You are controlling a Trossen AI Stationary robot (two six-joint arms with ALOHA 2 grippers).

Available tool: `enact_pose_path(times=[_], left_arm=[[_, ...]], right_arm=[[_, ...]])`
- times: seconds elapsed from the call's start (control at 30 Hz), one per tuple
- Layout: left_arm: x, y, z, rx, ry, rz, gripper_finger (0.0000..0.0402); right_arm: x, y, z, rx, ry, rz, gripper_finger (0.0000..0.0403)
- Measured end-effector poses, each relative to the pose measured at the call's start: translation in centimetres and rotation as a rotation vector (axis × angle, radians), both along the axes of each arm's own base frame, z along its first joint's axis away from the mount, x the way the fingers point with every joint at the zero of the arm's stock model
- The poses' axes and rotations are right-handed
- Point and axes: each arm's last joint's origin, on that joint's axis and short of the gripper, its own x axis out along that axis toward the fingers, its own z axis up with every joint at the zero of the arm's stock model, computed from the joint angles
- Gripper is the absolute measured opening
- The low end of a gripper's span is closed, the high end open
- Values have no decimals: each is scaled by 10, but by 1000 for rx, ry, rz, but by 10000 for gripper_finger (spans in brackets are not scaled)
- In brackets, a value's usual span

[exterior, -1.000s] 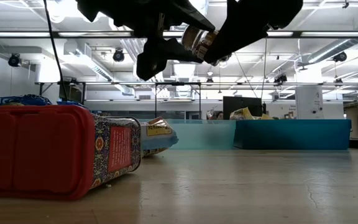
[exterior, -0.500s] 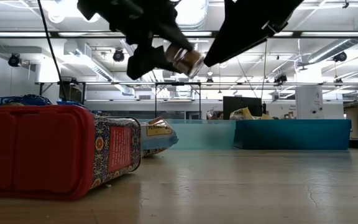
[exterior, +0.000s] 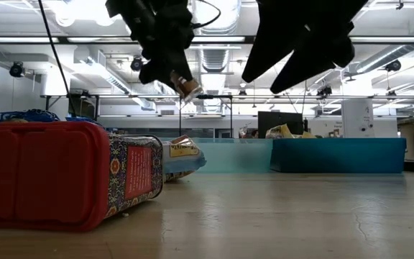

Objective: Pick & Place Food Item
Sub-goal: Put the brown seasoning bottle into the green bin

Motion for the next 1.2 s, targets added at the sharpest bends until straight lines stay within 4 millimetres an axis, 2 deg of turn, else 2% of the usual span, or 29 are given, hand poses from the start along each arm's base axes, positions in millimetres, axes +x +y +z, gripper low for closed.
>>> enact_pose_path(times=[0.17,0.33,0.43,0.6,0.87,1.07,1.2], left_arm=[[-11,40,22,-24,-37,18,190],[-19,68,28,7,-48,42,190],[-16,77,19,-5,15,15,190],[2,89,-3,20,174,-54,190],[28,112,-17,155,486,-54,190],[45,122,-34,137,501,20,190],[47,125,-44,124,508,42,190]], right_arm=[[0,0,0,38,-31,-43,336],[0,0,0,58,-47,-65,336],[1,0,0,62,-52,-69,336],[1,1,1,68,-62,-69,336],[0,4,0,79,-73,-67,336],[1,10,-10,70,-55,-59,336],[4,12,-22,68,-20,-49,336]])
